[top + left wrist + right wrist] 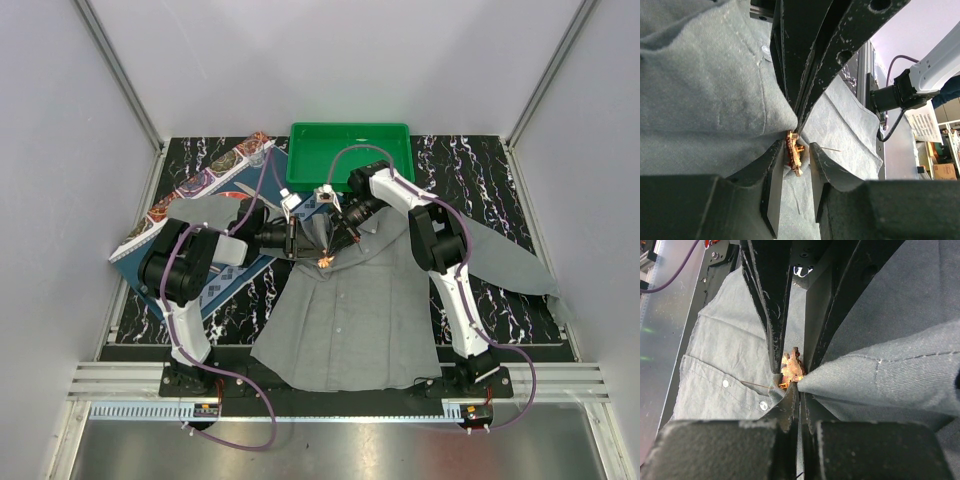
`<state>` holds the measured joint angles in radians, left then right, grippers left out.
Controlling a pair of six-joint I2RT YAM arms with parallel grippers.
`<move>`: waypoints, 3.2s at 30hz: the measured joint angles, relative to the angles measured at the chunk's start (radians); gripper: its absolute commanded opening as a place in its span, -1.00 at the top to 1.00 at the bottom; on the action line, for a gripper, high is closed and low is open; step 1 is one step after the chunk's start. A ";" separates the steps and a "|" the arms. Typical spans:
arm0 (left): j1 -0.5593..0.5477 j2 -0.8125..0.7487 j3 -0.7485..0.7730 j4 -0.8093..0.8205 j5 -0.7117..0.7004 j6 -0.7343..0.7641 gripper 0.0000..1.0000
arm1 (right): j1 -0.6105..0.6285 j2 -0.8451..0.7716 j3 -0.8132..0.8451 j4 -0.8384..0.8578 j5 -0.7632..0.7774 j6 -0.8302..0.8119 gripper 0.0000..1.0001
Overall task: Pin the brooch onto the clothing
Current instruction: Pin the brooch onto the flattened clothing.
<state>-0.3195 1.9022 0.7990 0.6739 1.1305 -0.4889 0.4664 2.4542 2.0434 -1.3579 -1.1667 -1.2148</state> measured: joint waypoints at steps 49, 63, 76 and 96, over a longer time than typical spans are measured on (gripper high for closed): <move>0.027 0.068 -0.032 0.179 0.003 -0.160 1.00 | -0.095 -0.002 -0.083 0.027 -0.050 0.015 -0.96; 0.047 0.154 -0.073 0.497 0.009 -0.400 1.00 | -0.075 -0.193 -0.480 0.542 -0.055 0.510 -0.99; 0.047 0.154 -0.073 0.502 0.008 -0.402 1.00 | -0.053 -0.241 -0.530 0.773 0.000 0.663 -0.99; 0.047 0.154 -0.073 0.525 0.009 -0.429 1.00 | -0.048 -0.428 -0.709 0.944 0.065 0.466 -0.99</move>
<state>-0.2726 2.0563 0.7258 1.1988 1.1397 -0.9176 0.4187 2.0266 1.3342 -0.4141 -1.1019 -0.7490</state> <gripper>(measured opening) 0.024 0.994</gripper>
